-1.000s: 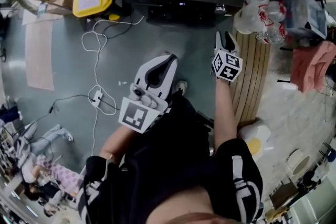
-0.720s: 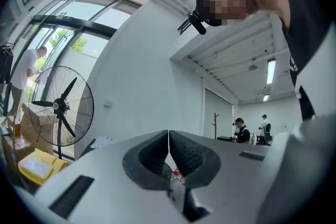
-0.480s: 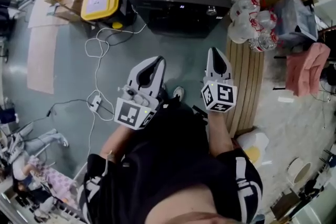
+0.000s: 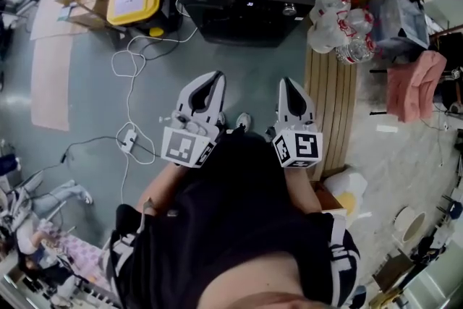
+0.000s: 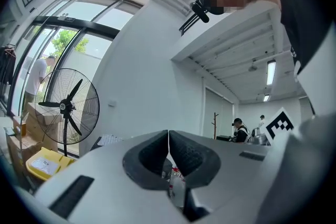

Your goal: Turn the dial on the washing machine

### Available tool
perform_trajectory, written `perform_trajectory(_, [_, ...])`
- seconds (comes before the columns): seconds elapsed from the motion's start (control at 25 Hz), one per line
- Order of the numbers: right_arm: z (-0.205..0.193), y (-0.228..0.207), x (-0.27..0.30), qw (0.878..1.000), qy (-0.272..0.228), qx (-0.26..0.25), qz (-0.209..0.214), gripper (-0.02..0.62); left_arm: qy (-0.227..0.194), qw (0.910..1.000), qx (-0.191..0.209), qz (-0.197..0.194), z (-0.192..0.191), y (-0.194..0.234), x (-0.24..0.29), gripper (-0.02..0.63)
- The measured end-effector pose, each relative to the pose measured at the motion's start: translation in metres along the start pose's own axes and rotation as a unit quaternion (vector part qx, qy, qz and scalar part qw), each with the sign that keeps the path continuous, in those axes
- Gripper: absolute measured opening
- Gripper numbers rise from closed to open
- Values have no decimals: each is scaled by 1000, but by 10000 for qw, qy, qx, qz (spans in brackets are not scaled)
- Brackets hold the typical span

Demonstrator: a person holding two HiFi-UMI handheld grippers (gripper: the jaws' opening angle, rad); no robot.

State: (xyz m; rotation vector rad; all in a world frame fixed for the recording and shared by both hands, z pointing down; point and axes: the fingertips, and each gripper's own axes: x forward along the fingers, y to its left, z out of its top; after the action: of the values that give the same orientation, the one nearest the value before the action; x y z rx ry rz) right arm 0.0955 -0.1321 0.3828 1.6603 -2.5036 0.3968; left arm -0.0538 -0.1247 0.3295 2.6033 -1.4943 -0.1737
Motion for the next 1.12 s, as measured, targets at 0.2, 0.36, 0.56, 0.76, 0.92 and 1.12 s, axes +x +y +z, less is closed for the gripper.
perform_trajectory(0.2, [3, 14, 6, 9999, -25, 83, 50, 26, -27, 9999, -27, -109, 5, 7, 0, 25])
perform_trajectory(0.36, [5, 20, 11, 10000, -60, 24, 7, 25, -32, 9998, -4, -187, 5, 11, -3, 25])
perform_trajectory(0.56, [4, 23, 10, 10000, 7, -24, -83, 25, -39, 9997, -50, -219, 6, 14, -6, 24])
perform_trajectory(0.76, [-1, 18, 12, 9999, 76, -51, -123, 25, -48, 9997, -45, -226, 5, 14, -3, 25])
perform_trajectory(0.92, [-1, 18, 10, 9999, 85, -23, -108, 25, -81, 9997, -73, -211, 6, 13, -5, 25])
perform_trajectory(1.12, [-5, 15, 9, 9999, 110, 63, -89, 25, -62, 9997, -147, -183, 6, 9, -6, 25])
